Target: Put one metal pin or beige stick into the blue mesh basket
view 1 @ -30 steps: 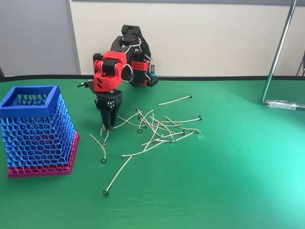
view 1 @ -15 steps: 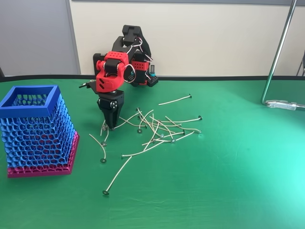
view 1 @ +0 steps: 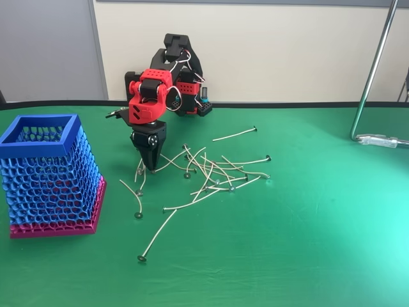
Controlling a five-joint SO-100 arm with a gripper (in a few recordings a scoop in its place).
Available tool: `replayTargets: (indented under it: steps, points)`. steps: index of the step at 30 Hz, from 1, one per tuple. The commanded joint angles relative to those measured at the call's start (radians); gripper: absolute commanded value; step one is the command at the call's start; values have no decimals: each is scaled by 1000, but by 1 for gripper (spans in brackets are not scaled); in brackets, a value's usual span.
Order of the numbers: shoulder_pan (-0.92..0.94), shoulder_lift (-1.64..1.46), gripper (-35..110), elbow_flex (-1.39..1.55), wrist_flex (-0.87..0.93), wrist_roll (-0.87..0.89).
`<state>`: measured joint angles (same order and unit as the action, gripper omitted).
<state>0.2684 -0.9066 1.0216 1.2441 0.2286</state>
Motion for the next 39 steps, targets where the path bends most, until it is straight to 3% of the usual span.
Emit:
replayTargets:
  steps: [1, 17, 39]
  points:
    - [0, -18, 5, -3, -11, -5]
    - [3, -103, 1, 46, -11, 8]
    - [26, -644, 1, 282, -11, -77]
